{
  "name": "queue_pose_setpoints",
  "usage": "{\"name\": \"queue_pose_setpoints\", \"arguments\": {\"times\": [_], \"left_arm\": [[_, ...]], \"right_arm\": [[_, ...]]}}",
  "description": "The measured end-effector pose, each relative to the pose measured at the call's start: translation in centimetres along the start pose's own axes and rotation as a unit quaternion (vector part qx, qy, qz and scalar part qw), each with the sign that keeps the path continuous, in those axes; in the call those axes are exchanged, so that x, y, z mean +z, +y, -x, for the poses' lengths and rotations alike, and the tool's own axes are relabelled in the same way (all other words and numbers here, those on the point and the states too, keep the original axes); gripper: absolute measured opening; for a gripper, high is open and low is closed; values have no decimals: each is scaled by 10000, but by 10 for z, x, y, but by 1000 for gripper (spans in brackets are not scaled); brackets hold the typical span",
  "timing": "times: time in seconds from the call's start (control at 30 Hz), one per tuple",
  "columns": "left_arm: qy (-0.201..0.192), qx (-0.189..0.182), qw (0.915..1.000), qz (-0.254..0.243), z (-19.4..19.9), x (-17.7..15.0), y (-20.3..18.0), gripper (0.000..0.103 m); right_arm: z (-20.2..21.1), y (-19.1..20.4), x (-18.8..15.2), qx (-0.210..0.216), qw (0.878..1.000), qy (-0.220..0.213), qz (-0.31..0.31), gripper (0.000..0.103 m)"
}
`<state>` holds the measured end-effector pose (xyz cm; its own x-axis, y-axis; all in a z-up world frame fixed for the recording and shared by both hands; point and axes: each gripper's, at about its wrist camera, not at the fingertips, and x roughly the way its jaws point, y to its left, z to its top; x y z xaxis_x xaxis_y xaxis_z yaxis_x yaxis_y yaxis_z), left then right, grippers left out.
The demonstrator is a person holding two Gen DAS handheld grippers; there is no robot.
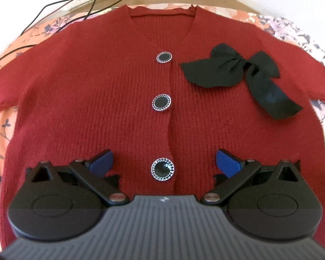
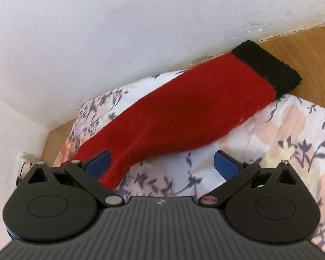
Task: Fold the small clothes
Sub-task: 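Grasp the black cuff of a cardigan sleeve with the right tool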
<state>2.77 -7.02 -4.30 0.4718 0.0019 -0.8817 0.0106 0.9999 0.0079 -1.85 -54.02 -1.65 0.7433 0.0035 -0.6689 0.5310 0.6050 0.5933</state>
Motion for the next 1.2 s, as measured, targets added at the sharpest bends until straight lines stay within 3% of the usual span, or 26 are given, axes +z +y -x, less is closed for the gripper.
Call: {"name": "queue_pose_setpoints", "arguments": {"times": [0.27, 0.53, 0.77, 0.87, 0.93, 1.0, 1.07, 1.2], "left_arm": [[-59, 67, 10000, -22, -2, -2, -2, 103], [-225, 145, 9996, -1, -1, -8, -5, 103], [-252, 151, 9996, 41, -2, -9, -5, 103], [-218, 141, 9997, 16, -2, -8, -5, 103], [-205, 131, 9997, 4, -2, -7, -5, 103], [-195, 133, 9997, 1, -3, -7, -5, 103], [-201, 133, 9997, -4, -3, -7, -5, 103], [-238, 91, 9997, -32, -2, -8, -4, 103]], "right_arm": [[-12, -12, 11, 284, 9991, -229, -208, 103], [-16, -38, 19, 963, 9909, -470, -819, 103], [-22, -31, 22, 863, 9941, -466, -466, 102], [-23, -31, 23, 478, 9965, -605, -334, 74], [-24, -36, 25, 303, 9971, -592, -374, 42], [-28, -42, 28, 250, 9975, -532, -403, 23], [-30, -46, 30, 251, 9979, -474, -358, 15], [-18, -40, 30, 394, 9971, -600, -240, 12]]}}
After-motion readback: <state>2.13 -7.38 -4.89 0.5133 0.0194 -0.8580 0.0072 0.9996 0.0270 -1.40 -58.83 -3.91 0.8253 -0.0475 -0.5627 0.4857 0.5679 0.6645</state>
